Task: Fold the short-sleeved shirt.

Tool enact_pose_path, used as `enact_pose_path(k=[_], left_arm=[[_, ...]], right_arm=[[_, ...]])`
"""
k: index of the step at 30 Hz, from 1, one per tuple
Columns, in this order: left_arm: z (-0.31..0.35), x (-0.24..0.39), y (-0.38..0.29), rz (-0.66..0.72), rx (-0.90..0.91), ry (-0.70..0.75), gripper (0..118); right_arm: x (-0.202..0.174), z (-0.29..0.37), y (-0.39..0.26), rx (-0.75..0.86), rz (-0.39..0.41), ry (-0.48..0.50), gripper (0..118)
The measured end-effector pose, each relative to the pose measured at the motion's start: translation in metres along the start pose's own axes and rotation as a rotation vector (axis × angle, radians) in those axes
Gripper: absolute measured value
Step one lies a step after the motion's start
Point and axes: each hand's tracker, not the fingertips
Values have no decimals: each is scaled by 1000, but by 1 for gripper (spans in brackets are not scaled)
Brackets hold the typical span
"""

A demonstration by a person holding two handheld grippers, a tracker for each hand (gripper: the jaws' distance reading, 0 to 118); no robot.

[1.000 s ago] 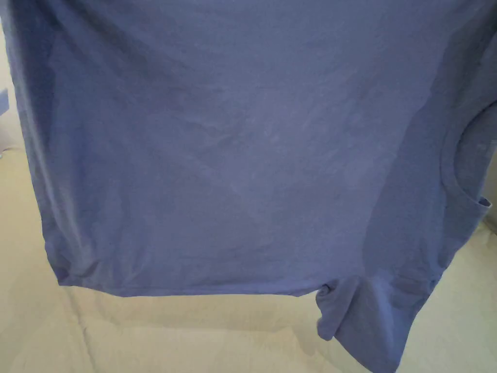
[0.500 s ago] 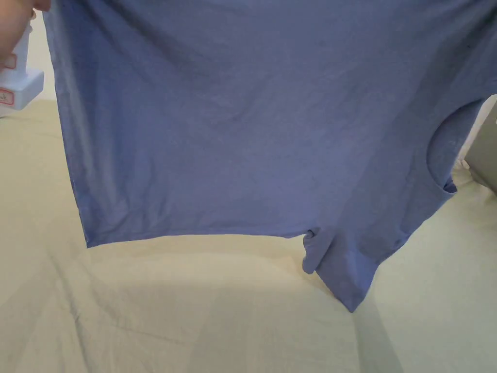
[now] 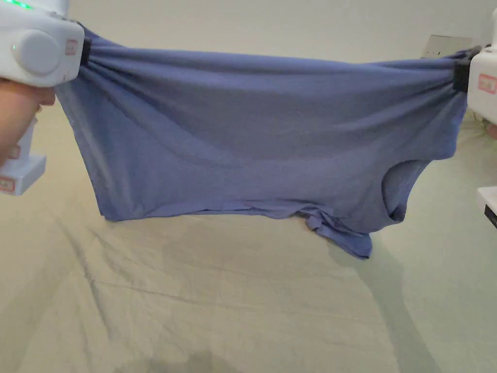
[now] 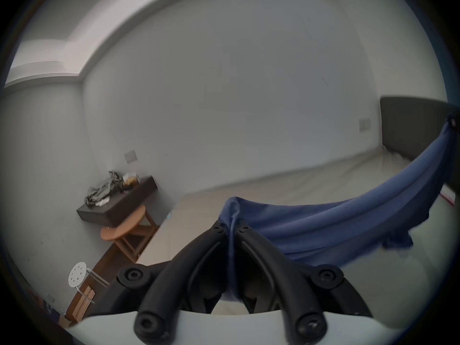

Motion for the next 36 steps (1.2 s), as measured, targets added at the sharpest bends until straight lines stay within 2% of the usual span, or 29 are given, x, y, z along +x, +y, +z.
enact_pose_path(k=[3, 7, 13, 19, 22, 24, 27, 31, 36], left_arm=[[39, 4, -51, 15, -36, -60, 1], [94, 9, -127, 55, -160, -119, 1], [178, 24, -255, -4, -362, -167, 1], [235, 37, -350, -178, -508, -206, 1], [253, 39, -377, -209, -574, -236, 1], [265, 39, -385, -254, -576, -211, 1], [280, 38, -394, -290, -565, -227, 1], [290, 40, -404, -350, -572, -246, 1], [288, 44, -421, -363, -627, -275, 1]], right_arm=[[-8, 36, -44, -59, -10, 38, 1], [-7, 91, -111, -197, -117, 106, 1], [-23, 189, -202, -391, -85, 209, 1], [-37, 266, -287, -608, -25, 276, 1], [-37, 290, -317, -675, -62, 270, 1], [-37, 303, -326, -711, -52, 253, 1], [-31, 317, -336, -786, -119, 289, 1], [-25, 310, -359, -872, -100, 299, 1], [-44, 300, -369, -928, -107, 273, 1]])
